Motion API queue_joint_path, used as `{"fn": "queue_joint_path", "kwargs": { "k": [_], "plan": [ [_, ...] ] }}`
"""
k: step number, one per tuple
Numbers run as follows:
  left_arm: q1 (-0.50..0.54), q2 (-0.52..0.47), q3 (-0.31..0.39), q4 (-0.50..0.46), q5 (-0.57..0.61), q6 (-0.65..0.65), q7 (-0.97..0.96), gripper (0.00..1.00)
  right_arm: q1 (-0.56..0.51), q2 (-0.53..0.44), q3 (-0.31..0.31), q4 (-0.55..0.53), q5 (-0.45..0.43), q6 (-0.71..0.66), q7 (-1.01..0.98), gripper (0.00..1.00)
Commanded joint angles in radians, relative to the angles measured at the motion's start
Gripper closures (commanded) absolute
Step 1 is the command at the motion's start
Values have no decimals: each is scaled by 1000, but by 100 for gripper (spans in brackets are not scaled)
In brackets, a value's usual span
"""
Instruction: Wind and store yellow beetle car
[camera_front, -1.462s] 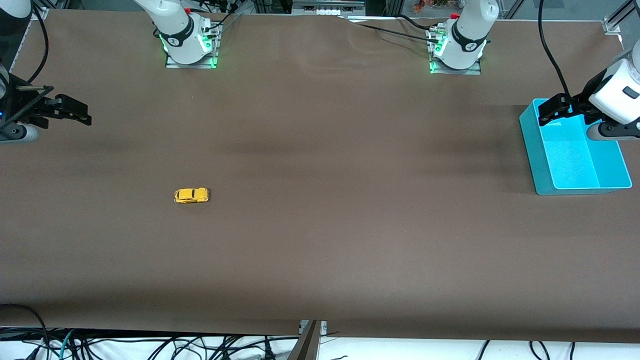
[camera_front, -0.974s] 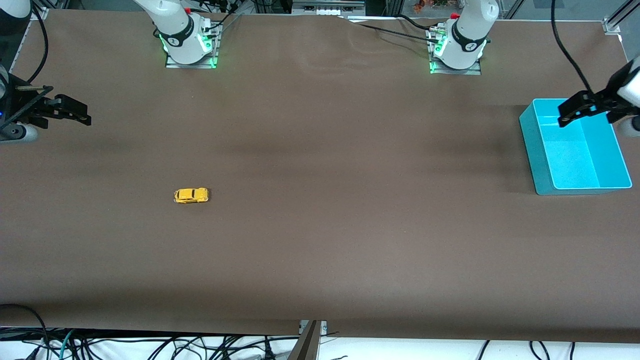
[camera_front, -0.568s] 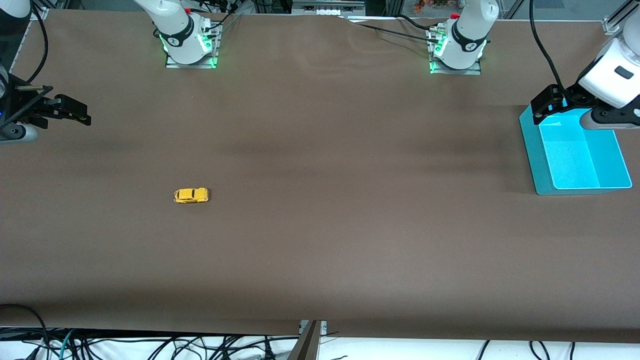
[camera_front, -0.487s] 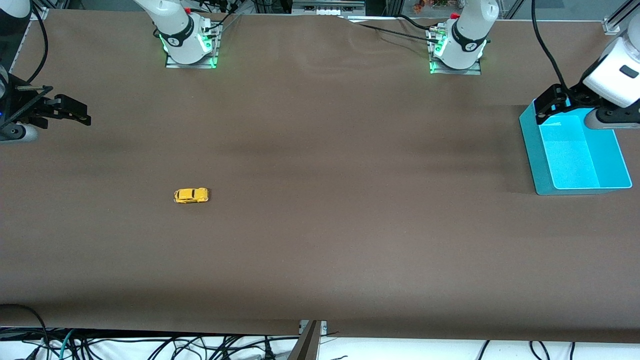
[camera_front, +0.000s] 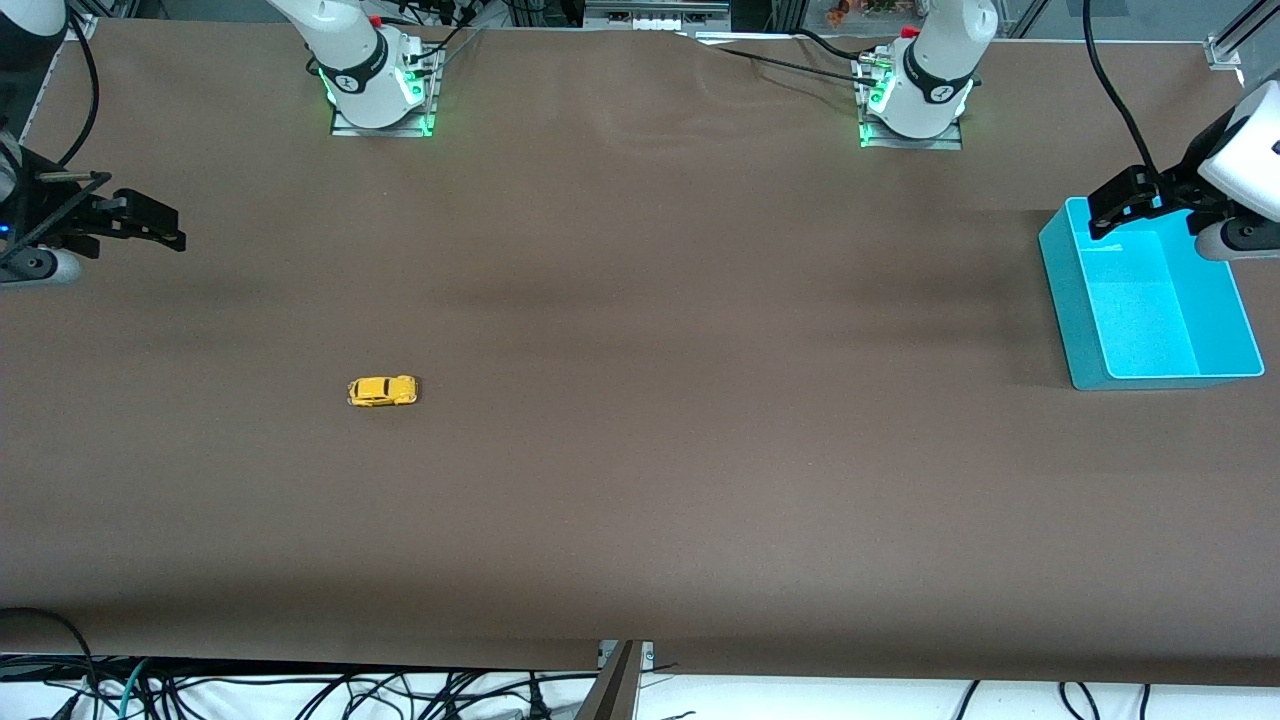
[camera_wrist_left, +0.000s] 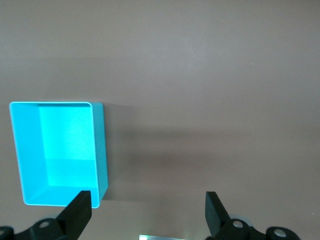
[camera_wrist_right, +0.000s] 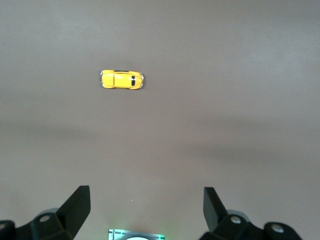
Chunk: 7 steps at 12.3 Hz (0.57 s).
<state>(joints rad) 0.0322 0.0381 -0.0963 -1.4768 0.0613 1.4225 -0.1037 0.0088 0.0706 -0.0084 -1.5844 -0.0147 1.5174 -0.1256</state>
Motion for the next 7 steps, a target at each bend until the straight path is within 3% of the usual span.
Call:
{"fn": "queue_joint_path", "kwargs": {
  "k": [1,5,7],
  "plan": [
    [14,5,-6,35,-40,-27,2,0,68,32,5,15,12,-13,-2,0],
    [11,14,-11,46,-63,8,15,0,146,79,5,17,4,-14,-9,0],
    [20,16,-3,47,-67,64,18,0,183,127,5,15,-45,-2,-145,0]
  ]
}}
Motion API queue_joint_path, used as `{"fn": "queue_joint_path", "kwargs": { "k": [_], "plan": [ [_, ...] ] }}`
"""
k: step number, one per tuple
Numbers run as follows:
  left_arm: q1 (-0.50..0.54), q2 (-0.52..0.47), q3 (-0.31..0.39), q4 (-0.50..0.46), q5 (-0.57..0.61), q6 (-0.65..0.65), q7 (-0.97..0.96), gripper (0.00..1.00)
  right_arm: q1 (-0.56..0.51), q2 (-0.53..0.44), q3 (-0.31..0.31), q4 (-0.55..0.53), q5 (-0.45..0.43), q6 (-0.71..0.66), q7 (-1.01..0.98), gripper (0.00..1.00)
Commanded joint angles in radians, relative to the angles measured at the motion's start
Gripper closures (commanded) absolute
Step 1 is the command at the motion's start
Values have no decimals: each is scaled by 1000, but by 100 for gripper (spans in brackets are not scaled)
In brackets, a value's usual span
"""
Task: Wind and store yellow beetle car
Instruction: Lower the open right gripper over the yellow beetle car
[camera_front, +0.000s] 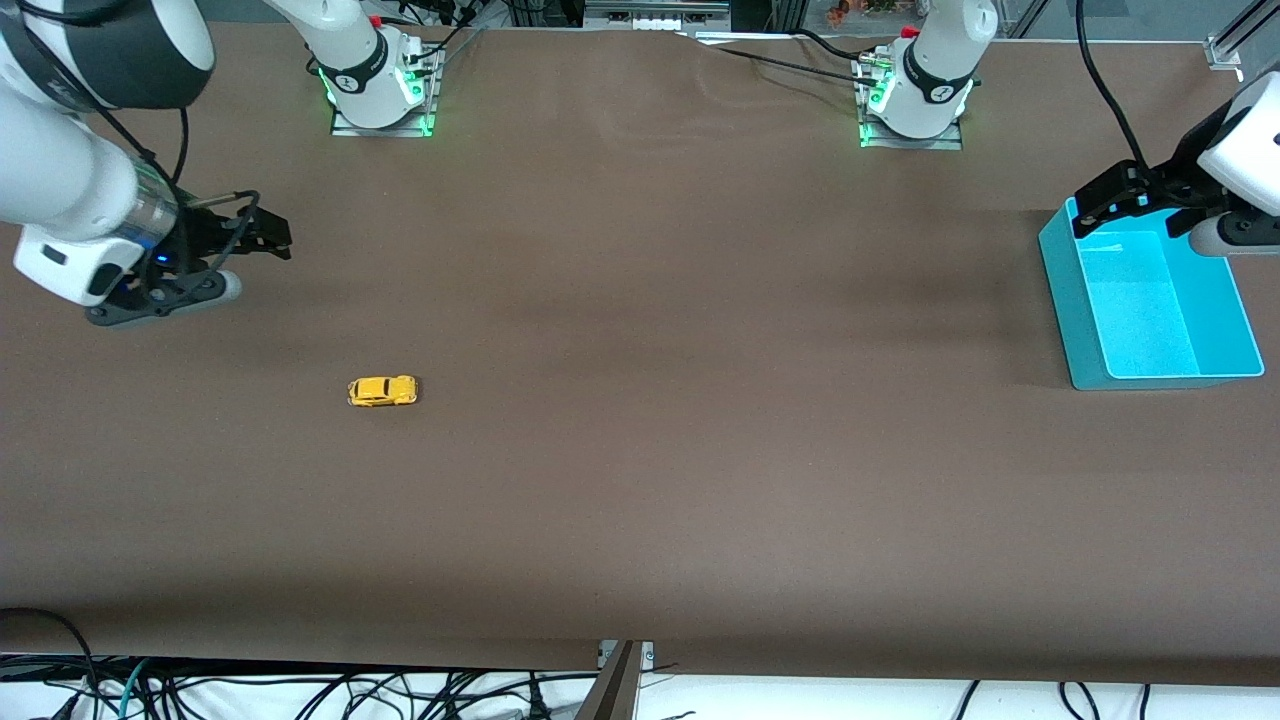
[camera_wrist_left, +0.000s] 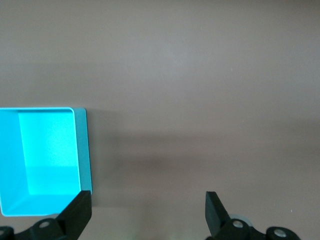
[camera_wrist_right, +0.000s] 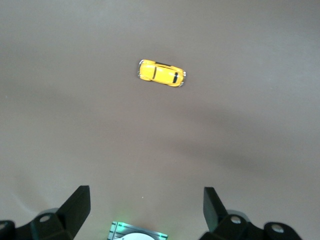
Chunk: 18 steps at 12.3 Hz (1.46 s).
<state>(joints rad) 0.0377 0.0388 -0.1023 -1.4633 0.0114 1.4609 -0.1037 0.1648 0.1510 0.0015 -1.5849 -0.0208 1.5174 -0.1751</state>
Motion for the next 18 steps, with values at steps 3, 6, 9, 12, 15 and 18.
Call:
{"fn": "queue_joint_path", "kwargs": {
  "k": [3,6,9,12,15,18],
  "plan": [
    [17,26,3,34,-19,35,12,0,61,125,-5,2,-70,78,-315,0],
    [31,30,3,32,-13,35,10,0,61,177,-5,-53,-65,223,-599,0],
    [77,38,4,29,-13,33,18,0,53,177,-8,-199,-59,409,-794,0],
    [82,27,3,3,-13,32,19,0,45,177,-12,-380,-57,672,-952,0],
    [90,-87,-2,-180,-19,112,21,0,45,191,-12,-472,-57,843,-1027,0],
    [85,-156,-19,-290,-7,211,15,0,39,248,-14,-484,-57,951,-1153,0]
  ]
}}
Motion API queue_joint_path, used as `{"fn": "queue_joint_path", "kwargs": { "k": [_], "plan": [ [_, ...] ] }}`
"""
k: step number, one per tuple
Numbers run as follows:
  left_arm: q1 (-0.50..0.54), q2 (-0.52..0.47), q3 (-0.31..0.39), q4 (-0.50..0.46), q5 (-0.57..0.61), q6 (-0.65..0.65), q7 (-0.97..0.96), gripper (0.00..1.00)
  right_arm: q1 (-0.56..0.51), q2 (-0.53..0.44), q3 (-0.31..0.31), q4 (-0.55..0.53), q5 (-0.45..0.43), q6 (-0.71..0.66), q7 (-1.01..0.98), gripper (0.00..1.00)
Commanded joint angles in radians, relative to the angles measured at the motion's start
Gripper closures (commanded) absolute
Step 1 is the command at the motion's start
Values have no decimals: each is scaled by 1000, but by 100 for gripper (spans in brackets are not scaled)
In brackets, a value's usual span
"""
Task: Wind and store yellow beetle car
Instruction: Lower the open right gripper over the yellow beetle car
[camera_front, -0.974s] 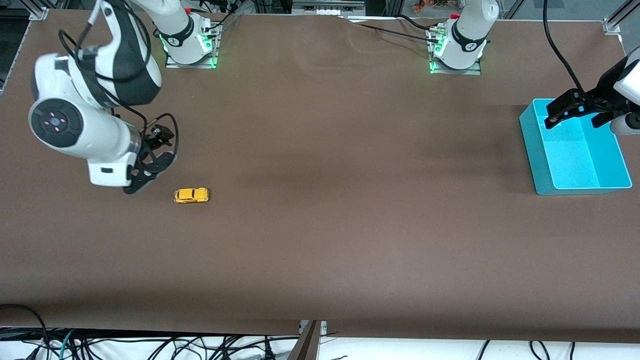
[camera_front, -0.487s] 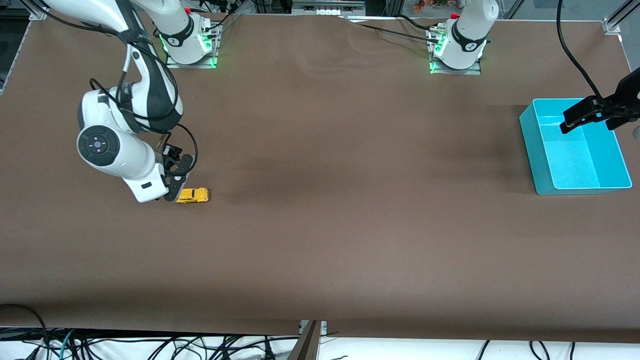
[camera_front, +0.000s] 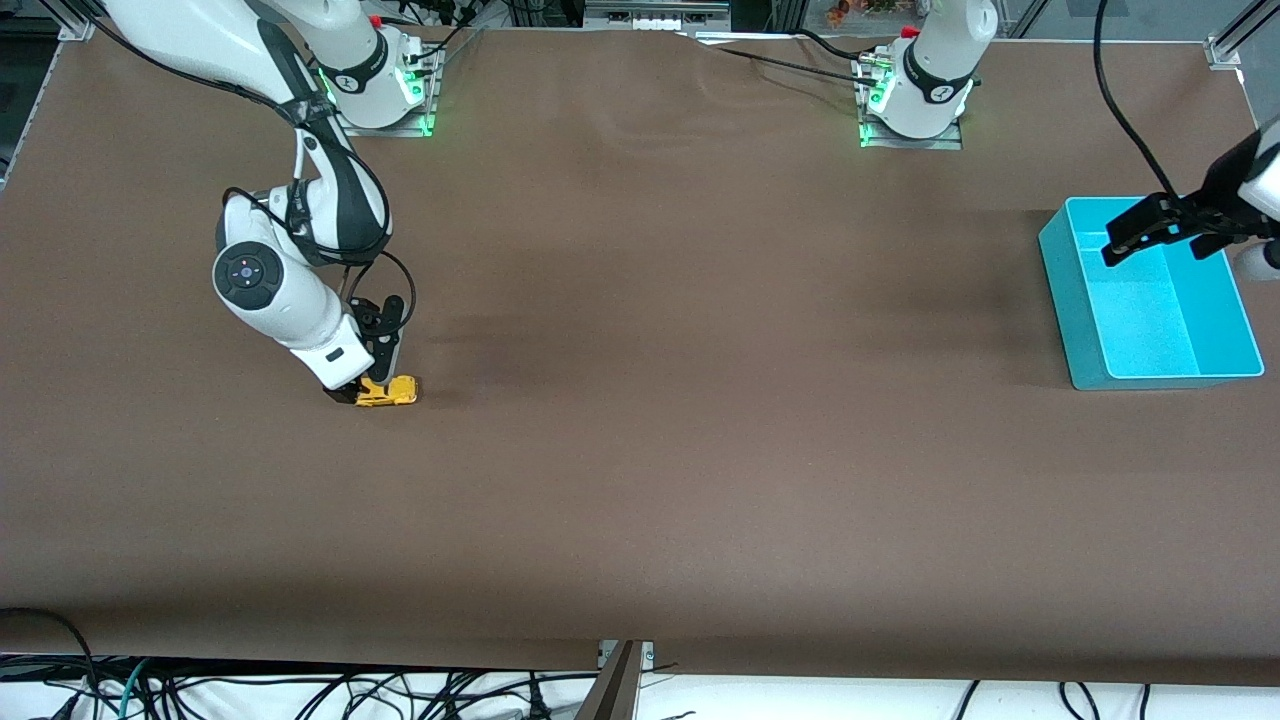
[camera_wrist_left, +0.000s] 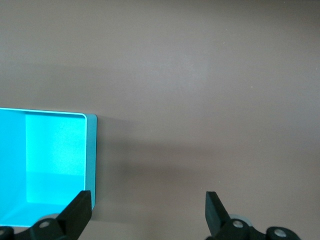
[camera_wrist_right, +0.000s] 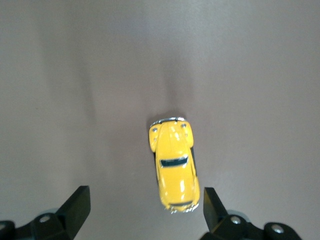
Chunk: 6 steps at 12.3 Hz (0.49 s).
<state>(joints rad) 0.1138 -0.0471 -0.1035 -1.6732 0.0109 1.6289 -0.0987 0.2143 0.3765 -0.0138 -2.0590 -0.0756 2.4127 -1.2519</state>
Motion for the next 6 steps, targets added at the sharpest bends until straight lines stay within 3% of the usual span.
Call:
{"fn": "queue_joint_path", "kwargs": {
  "k": [1,6],
  "plan": [
    [9,-50,-25,-59,0,42,7,0,-21,36,3,-10,-3,83,-116,0],
    [-5,74,-41,139,0,39,5,0,-53,93,6,-6,-3,184,-236,2]
  ]
}}
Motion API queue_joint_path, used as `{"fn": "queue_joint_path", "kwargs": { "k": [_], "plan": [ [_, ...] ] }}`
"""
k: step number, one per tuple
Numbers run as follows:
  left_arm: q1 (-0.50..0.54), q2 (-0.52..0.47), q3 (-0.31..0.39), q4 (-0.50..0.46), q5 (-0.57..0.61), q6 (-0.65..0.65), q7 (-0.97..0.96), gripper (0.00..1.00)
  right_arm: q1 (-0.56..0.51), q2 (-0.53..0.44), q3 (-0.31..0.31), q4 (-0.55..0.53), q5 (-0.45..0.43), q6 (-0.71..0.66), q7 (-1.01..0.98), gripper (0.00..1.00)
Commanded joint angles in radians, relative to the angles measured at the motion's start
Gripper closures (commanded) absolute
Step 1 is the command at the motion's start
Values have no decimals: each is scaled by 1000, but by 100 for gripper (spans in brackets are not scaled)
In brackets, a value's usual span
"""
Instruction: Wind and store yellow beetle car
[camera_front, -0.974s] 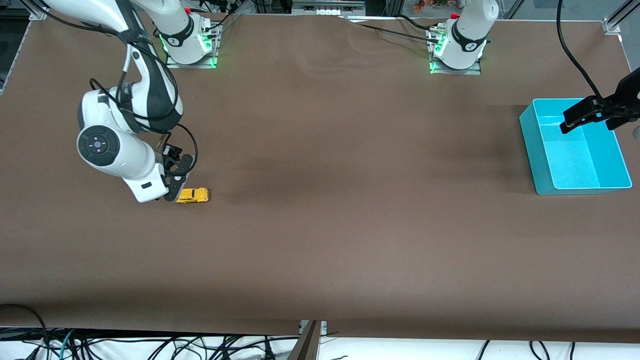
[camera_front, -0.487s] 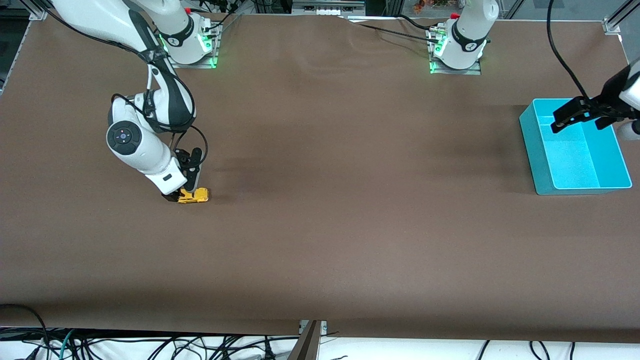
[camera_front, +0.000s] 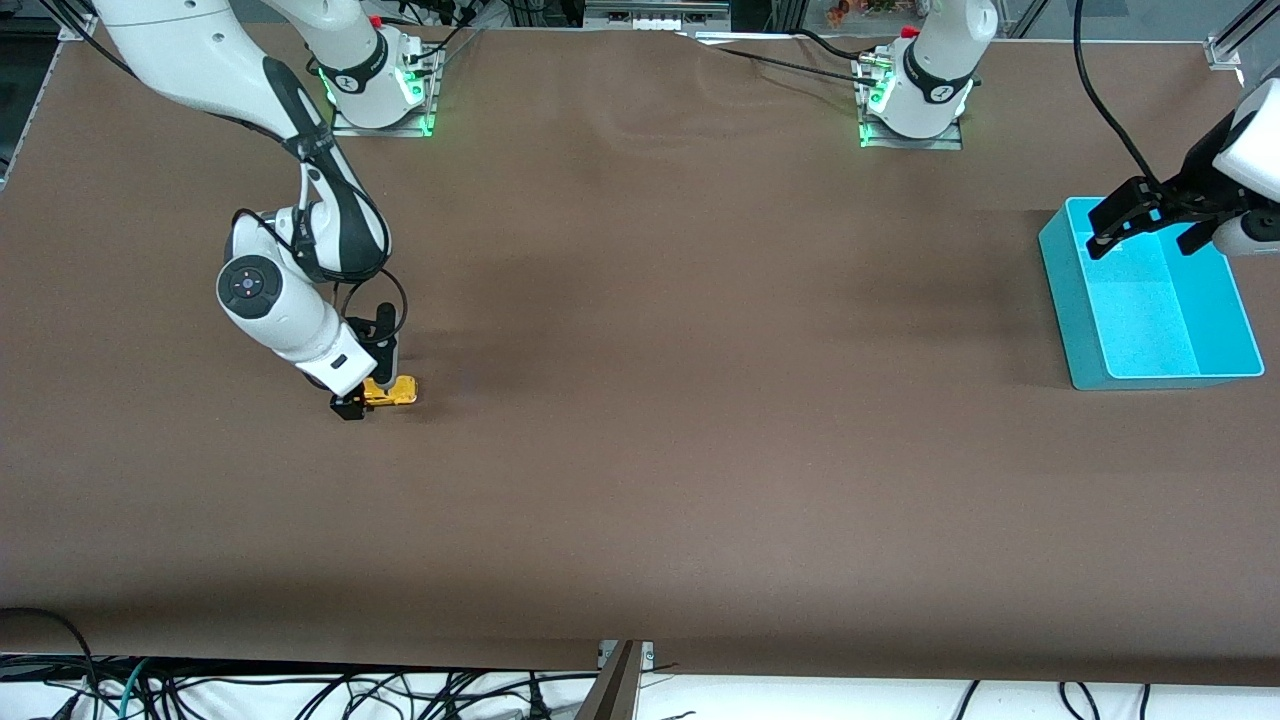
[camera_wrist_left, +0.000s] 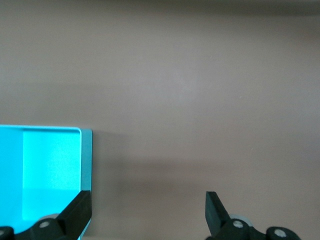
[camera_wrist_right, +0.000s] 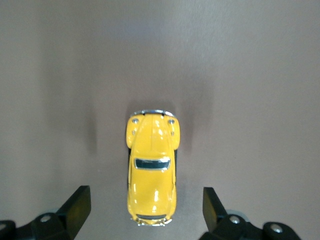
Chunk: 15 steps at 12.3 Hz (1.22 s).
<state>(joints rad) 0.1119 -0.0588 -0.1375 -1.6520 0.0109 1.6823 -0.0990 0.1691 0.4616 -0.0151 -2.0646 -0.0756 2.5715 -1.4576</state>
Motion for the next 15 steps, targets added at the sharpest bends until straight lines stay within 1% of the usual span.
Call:
{"fn": "queue_joint_path", "kwargs": {
  "k": [1,2,4,5,7,8,11,12,13,14,15],
  "plan": [
    [-1,99,-7,124,-2,-24,5,0,-10,8,7,1,-3,27,-32,7],
    [-3,99,-5,124,-2,-35,5,0,-10,8,9,4,-3,27,-32,14],
    [-1,99,-5,124,-2,-62,2,0,-7,8,11,4,-3,27,-30,14],
    [-1,97,-5,130,-2,-78,-1,0,-7,9,11,4,-3,29,-30,18],
    [-1,97,-8,138,-2,-78,4,0,-5,14,11,6,-3,29,-30,39],
    [-1,99,-7,138,-2,-79,4,0,0,14,11,6,-3,29,-30,59],
    [-3,99,-8,138,-2,-85,7,0,0,20,11,6,-3,29,-30,95],
    [-6,96,-4,138,-6,-88,10,0,1,23,11,6,-3,29,-30,100],
    [-42,94,15,136,-3,-91,9,0,4,23,11,6,-1,29,-24,100],
    [-107,91,74,132,-2,-95,7,0,4,23,11,4,-1,29,-21,100],
    [-144,90,105,132,-2,-110,7,0,4,29,11,6,-1,27,-18,100]
  ]
}}
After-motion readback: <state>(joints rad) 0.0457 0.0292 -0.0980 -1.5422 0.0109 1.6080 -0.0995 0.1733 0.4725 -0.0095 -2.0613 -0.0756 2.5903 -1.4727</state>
